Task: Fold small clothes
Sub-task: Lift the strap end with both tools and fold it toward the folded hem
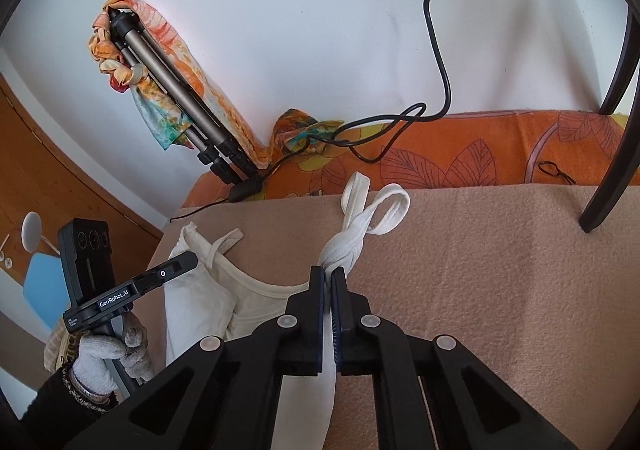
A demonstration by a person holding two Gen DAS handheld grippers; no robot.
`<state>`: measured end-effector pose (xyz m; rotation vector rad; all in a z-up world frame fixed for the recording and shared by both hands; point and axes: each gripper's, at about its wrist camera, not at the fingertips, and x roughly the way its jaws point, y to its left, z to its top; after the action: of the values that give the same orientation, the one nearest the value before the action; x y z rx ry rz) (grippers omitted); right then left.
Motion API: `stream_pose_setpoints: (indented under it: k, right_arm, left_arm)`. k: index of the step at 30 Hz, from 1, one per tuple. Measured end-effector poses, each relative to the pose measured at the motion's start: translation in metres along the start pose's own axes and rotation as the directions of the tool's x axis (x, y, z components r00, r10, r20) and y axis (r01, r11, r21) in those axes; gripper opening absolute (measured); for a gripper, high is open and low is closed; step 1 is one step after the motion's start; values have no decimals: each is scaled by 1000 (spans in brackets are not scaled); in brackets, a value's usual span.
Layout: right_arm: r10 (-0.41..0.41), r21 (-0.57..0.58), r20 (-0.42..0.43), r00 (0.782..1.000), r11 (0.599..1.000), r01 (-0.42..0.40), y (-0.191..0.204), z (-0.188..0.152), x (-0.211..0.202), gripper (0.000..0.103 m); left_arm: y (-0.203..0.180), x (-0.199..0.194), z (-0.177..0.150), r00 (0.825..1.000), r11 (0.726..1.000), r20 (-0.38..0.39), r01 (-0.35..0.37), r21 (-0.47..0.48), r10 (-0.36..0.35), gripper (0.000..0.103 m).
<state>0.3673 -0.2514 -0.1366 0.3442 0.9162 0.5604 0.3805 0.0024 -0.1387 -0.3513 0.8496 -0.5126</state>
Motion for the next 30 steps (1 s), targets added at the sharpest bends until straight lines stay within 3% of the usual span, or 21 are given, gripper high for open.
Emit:
stream_pose_setpoints:
  k: [16,24,30]
  right_arm:
    - [51,-78,77,996,996,-45,66,-29,-86,0]
    - [40,-118,78,996,993,-31,99,-83,-129,0]
    - [30,-132,51,998,991,-23,112,-138,-141,0]
  left_arm:
    - [-43,-77,-19,996,995,75,36,91,-42,2]
    - [-66,-127,-63,995,993,88,27,119,-37,2]
    - [-73,-148,-110,999,992,51,11,127,-17,2]
